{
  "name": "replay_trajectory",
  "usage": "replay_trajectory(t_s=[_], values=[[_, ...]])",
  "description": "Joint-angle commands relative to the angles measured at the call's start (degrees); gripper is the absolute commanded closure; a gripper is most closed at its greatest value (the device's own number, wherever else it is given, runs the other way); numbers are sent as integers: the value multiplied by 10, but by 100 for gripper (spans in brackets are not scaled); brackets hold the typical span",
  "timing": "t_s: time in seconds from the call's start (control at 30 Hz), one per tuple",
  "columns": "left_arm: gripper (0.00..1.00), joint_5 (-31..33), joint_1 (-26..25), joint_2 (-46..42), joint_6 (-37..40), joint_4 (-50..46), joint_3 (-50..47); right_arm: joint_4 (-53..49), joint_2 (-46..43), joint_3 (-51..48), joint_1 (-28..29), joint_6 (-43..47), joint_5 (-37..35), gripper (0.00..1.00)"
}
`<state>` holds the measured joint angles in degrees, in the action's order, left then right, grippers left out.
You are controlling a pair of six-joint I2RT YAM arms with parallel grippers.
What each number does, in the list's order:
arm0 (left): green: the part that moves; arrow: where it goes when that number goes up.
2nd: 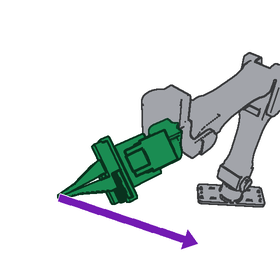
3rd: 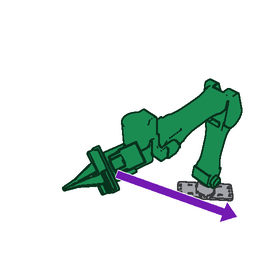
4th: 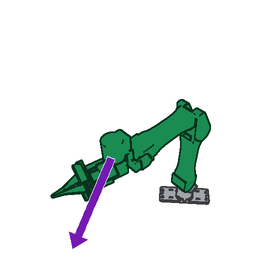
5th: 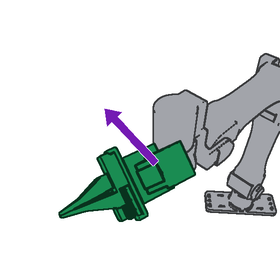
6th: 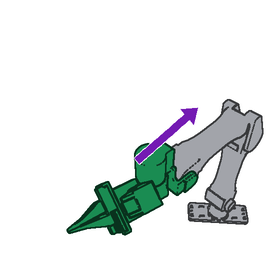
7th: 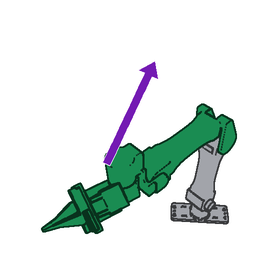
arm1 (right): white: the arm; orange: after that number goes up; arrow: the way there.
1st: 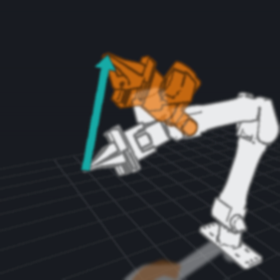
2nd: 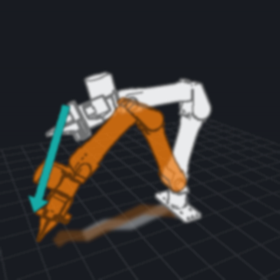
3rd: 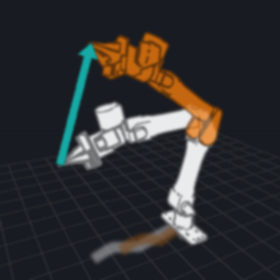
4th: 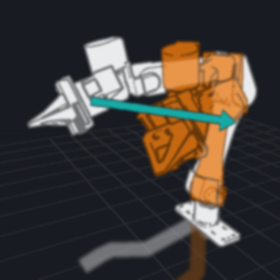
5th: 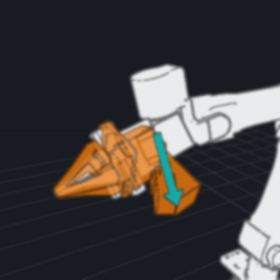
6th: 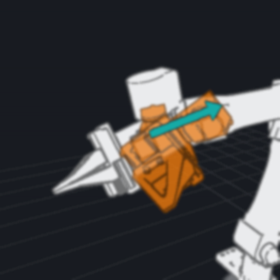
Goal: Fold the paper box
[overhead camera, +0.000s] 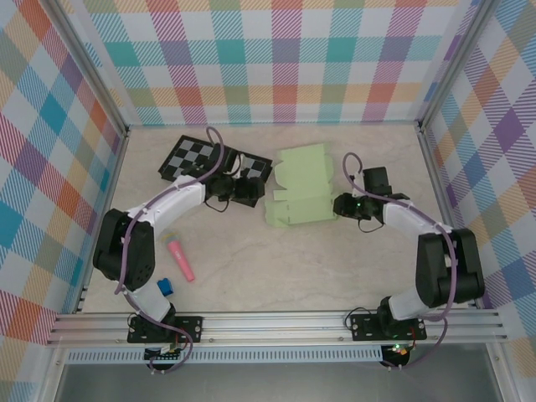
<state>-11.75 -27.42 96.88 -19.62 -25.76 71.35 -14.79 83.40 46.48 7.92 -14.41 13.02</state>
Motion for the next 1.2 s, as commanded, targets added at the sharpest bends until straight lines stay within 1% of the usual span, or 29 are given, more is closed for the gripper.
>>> replay_trajectory(t_s=[0.0,0.1,0.2,0.3,0.37,0.43,0.5,0.57,0.63,0.73,0.87,0.93,1.0,1.07,1.17], values=[[17,-26,-36,3,-52,19,-41,-30,-42,-21,-10,30,-8,74],[22,-39,-64,18,-80,36,-58,-26,-51,-35,-10,20,21,75],[22,-49,-90,38,-84,47,-56,-16,-49,-46,-10,13,37,75],[23,-41,-104,66,-96,65,-38,-18,-50,-46,-10,18,41,74],[26,-30,-109,85,-101,66,-25,-19,-54,-46,-10,18,39,71],[33,-12,-110,105,-110,48,-10,-22,-54,-46,-10,16,36,67],[40,13,-110,121,-120,39,-10,-26,-49,-43,-10,12,31,60],[44,36,-111,127,-130,35,-15,-29,-45,-42,-11,7,28,56],[46,55,-111,129,-140,33,-18,-32,-46,-41,-13,1,23,52],[46,64,-112,128,-140,36,-15,-40,-57,-37,-23,-6,21,46],[47,70,-112,142,-132,28,11,-65,-68,-19,-53,-16,43,39],[50,78,-112,151,-127,20,23,-79,-71,-12,-73,-23,55,37],[56,90,-111,157,-126,16,25,-85,-70,-10,-100,-27,80,37],[65,100,-109,159,-126,18,25,-81,-65,-13,-129,-33,111,37],[72,105,-107,164,-118,14,31,-61,-53,-22,-159,-51,164,37]])
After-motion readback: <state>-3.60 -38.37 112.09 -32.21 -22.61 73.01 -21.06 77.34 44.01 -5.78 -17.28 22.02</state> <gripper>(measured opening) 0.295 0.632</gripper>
